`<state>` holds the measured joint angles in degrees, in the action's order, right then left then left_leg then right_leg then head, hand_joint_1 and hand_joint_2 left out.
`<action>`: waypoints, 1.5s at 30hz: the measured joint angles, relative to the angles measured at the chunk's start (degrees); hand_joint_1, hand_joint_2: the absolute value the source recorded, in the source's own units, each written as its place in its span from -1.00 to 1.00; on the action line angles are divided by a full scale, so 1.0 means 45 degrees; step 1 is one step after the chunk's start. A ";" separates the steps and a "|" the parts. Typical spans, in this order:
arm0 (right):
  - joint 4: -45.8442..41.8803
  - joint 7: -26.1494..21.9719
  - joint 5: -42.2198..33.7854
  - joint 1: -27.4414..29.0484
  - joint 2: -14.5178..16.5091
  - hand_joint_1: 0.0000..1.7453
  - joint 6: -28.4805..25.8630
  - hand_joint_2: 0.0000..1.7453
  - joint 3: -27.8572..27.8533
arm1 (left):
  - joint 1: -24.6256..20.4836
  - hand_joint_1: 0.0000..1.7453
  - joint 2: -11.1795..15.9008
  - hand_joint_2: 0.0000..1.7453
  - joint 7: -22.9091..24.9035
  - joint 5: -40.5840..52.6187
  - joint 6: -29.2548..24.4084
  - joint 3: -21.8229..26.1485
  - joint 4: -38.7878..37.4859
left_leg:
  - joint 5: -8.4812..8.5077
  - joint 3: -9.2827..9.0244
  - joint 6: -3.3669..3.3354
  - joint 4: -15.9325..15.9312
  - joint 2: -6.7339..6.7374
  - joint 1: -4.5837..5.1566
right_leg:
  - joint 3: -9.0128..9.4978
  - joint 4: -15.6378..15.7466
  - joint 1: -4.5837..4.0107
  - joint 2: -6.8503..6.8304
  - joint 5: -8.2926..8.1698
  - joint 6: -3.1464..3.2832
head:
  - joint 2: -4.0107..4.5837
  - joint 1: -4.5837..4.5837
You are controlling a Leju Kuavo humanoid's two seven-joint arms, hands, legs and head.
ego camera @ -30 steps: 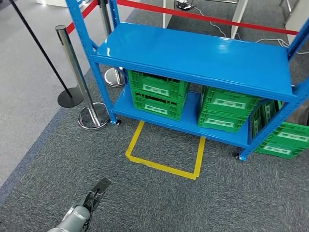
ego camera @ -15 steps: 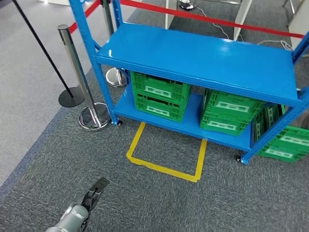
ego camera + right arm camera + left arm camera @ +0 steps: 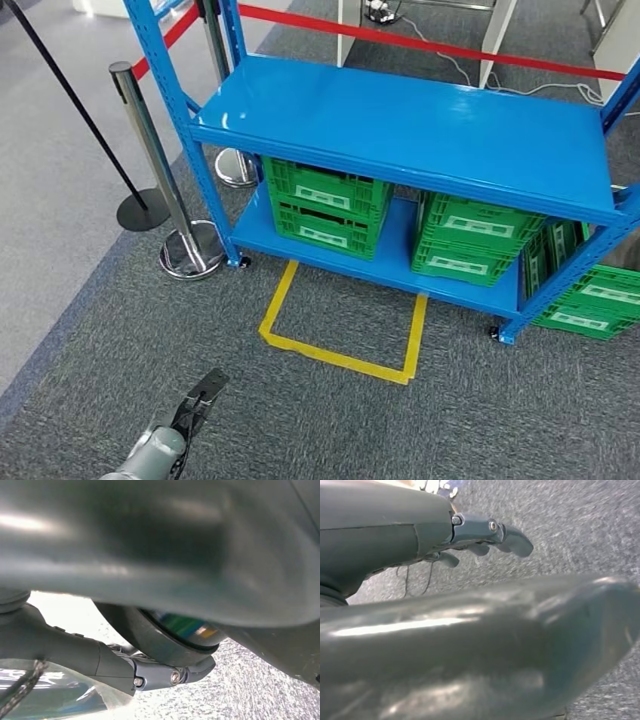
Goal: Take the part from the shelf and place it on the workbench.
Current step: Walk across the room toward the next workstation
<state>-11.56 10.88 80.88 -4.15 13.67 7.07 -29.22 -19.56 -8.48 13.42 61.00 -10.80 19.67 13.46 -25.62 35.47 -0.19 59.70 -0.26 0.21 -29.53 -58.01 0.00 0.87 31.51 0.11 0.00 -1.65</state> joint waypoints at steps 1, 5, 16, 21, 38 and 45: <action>-0.0002 0.0000 0.0007 -0.0003 -0.0001 -1.00 0.0001 -1.00 -0.0001 | -0.0001 -1.00 -0.0001 -1.00 0.0000 0.0000 0.0000 0.0001 0.0000 | -0.0054 -0.0038 -0.0049 -0.0121 -0.0004 -0.0005 | 0.0016 0.0040 0.0000 -0.0004 0.0015 -0.0073 | 0.0000 -0.0001; -0.0011 -0.0012 0.0027 -0.0021 -0.0009 -1.00 0.0000 -1.00 -0.0005 | -0.0031 -1.00 0.0013 -1.00 -0.0004 0.0024 -0.0011 0.0036 0.0000 | -0.0121 -0.0358 -0.0246 -0.0438 0.0006 -0.0141 | -0.0565 -0.1053 -0.0017 -0.0024 0.0605 -0.0315 | 0.0000 0.0039; -0.0004 -0.0027 0.0051 -0.0089 -0.0027 -1.00 0.0013 -1.00 -0.0011 | -0.0011 -1.00 0.0018 -1.00 -0.0005 0.0029 0.0002 0.0086 0.0000 | -0.0801 -0.0899 0.0010 -0.0251 -0.0046 -0.0058 | -0.0975 -0.0264 0.0024 0.0018 -0.0732 -0.0211 | 0.0000 0.0045; -0.0006 -0.0015 0.0053 -0.0070 -0.0012 -1.00 0.0017 -1.00 -0.0018 | -0.0052 -1.00 0.0019 -1.00 -0.0005 0.0029 0.0002 0.0089 0.0000 | -0.1658 -0.0072 0.0313 0.1586 -0.0004 -0.0115 | -0.0687 -0.0204 0.0105 -0.0040 -0.0525 0.0158 | 0.0000 -0.0025; -0.0035 0.0520 -0.1383 0.0097 -0.0174 -1.00 -0.0186 1.00 0.0389 | 0.0357 -1.00 0.0498 -0.50 0.1485 -0.1630 0.2063 0.0499 0.0046 | -0.0072 -0.0278 -0.0326 -0.0344 0.0035 -0.0126 | -0.1642 -0.3080 0.0032 -0.0082 0.1361 -0.0474 | 0.0000 0.0061; -0.0018 0.0081 -0.3848 0.0514 -0.0436 -1.00 -0.0365 1.00 0.0951 | 0.0770 -1.00 0.0735 -1.00 0.0832 -0.3374 0.2091 0.0275 0.0609 | -0.0269 -0.0417 -0.0068 -0.0201 0.0011 -0.0050 | -0.0532 -0.0275 0.0079 -0.0105 -0.0387 -0.0390 | 0.0000 0.0087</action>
<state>-11.64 11.24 63.56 -1.84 11.71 5.42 -24.94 -16.10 -5.17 17.17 45.82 -1.39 20.90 16.21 -26.83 33.60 -0.49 58.80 -0.21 -0.01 -31.92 -59.24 0.36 0.40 29.77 -1.64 0.00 -1.26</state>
